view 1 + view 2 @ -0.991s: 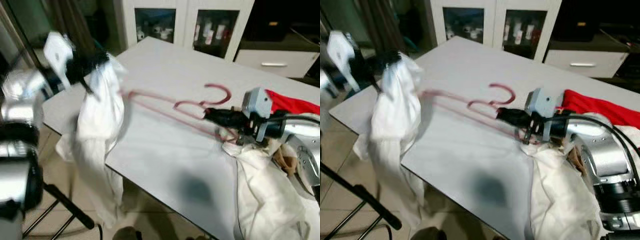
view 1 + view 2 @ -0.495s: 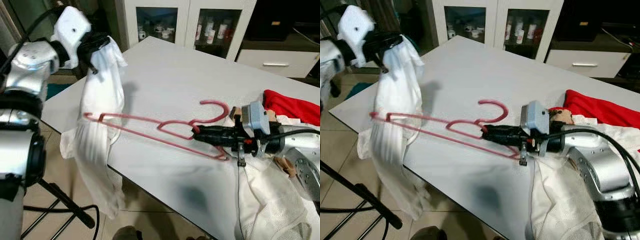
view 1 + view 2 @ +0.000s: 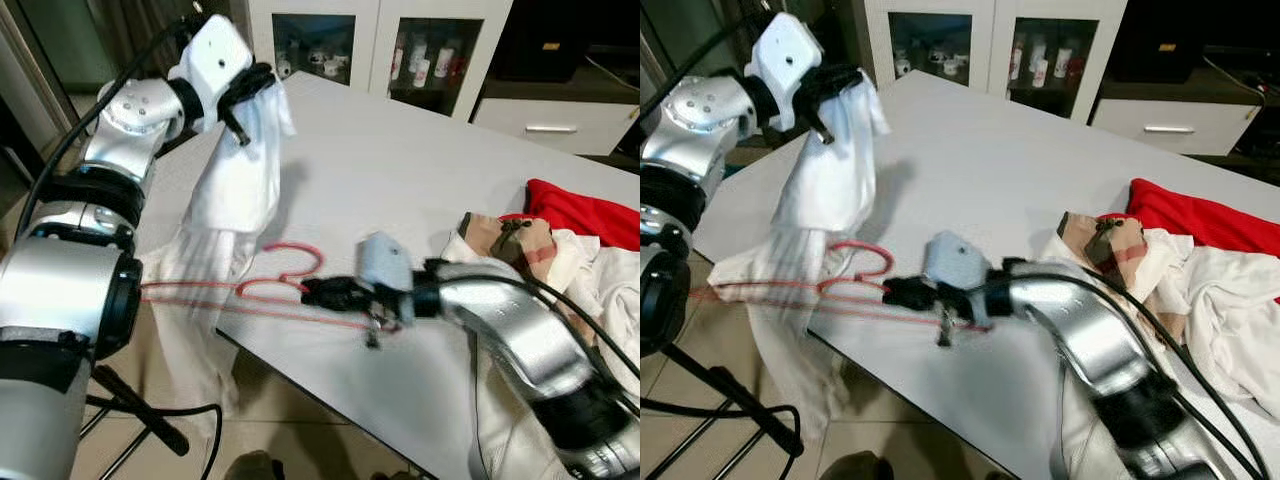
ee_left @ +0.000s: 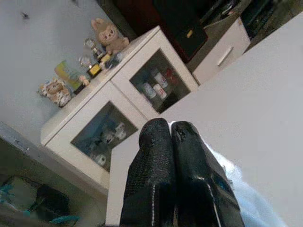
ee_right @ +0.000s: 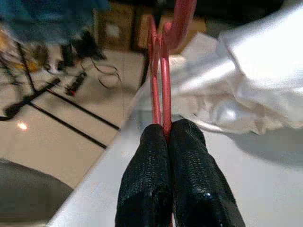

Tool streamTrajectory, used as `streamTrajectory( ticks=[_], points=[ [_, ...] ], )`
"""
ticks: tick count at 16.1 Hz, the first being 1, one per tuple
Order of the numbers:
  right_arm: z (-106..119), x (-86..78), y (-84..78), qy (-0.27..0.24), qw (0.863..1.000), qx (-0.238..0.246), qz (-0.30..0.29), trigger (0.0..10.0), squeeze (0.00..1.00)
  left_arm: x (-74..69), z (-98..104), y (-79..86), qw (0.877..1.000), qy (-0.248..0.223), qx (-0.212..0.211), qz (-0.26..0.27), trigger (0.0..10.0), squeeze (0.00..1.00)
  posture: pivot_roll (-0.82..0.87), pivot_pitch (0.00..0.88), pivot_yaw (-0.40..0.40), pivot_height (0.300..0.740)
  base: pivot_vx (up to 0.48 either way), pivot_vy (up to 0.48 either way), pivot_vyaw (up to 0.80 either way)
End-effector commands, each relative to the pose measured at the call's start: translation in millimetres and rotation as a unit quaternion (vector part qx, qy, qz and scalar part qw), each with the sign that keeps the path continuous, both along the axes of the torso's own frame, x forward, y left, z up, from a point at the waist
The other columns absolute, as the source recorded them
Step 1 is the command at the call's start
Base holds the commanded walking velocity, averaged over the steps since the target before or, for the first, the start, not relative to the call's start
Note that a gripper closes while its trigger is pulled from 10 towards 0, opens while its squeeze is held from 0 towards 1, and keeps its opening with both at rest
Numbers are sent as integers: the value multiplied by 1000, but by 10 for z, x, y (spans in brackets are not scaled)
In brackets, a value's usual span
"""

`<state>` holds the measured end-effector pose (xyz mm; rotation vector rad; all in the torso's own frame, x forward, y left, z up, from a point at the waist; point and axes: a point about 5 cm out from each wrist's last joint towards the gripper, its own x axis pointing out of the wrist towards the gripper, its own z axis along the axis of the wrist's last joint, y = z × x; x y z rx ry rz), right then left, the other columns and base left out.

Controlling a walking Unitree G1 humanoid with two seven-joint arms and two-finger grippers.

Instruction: Hang hanger

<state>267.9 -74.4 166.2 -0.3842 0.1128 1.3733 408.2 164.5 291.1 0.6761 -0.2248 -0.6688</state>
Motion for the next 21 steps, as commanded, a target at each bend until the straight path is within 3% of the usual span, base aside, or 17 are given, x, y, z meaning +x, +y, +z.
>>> streamTrajectory(
  ticks=[1,4,5,8,12,13,17,21],
  points=[
    [-24,48,39,-8,1000,-22,-15,10000,0,-4,212,-88,999,-38,-9,-14,0,0,-5,0,28,740,0,0,0],
    [-61,340,120,-28,989,-56,-132,10000,0,-21,375,-192,997,-71,-23,-32,0,0,-2,0,29,740,0,0,0],
    [-27,483,100,-45,979,-64,-189,10000,0,-33,478,-234,995,-91,-35,-38,0,0,-2,0,29,740,0,0,0],
    [3,604,33,-62,967,-72,-238,10000,0,-54,577,-286,992,-111,-45,-50,0,0,-2,0,29,740,0,0,0],
    [124,983,-385,-95,900,-74,-418,10000,0,-136,850,-372,980,-166,-77,-81,0,0,3,0,28,740,0,0,0],
    [201,1074,-527,-108,873,-63,-472,10000,0,-151,875,-368,977,-177,-84,-84,0,0,4,0,29,740,0,0,0],
    [304,1184,-671,-127,835,-44,-533,10000,0,-174,863,-372,973,-191,-86,-93,0,0,8,0,26,740,0,0,0],
    [721,1371,-1063,-183,731,24,-657,10000,0,-282,1056,-438,956,-241,-111,-128,0,0,20,0,16,740,0,0,0]
  ],
)
